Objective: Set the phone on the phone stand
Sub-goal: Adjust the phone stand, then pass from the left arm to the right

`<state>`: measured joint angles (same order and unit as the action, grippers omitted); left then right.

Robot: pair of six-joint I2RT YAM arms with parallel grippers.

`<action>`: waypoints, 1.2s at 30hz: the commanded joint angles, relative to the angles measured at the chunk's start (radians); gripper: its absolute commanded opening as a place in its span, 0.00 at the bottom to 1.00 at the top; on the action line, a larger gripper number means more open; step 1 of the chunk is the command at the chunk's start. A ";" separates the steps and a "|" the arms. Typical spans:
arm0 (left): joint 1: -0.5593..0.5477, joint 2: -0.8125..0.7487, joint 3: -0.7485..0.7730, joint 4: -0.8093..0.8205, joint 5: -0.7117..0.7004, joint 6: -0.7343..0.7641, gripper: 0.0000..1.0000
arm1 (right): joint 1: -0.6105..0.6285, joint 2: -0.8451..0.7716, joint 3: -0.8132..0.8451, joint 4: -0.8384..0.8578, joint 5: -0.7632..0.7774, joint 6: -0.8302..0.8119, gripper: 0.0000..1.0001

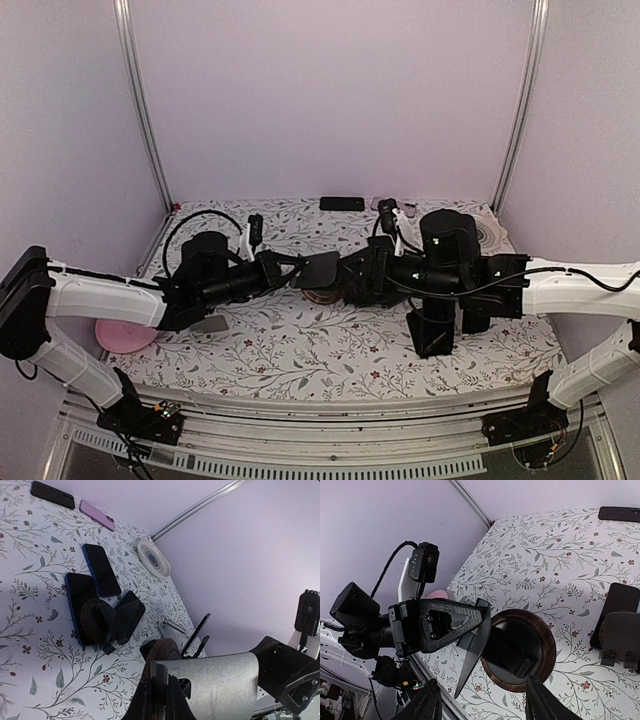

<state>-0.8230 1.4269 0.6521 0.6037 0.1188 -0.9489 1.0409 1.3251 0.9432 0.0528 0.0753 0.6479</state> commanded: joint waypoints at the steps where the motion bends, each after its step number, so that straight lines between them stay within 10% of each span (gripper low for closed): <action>1: -0.038 0.003 0.045 -0.064 -0.114 0.036 0.00 | 0.007 0.050 0.036 0.047 -0.047 0.037 0.56; 24: -0.060 -0.013 0.004 -0.030 -0.171 0.031 0.00 | 0.003 0.201 0.090 0.122 -0.137 0.133 0.05; 36: -0.018 -0.148 -0.065 -0.111 -0.188 0.063 0.58 | -0.022 0.159 0.149 -0.020 -0.236 -0.177 0.02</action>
<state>-0.8631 1.3495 0.6167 0.5251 -0.0616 -0.9096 1.0233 1.5143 1.0302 0.0738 -0.0978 0.6659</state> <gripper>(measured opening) 0.545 0.026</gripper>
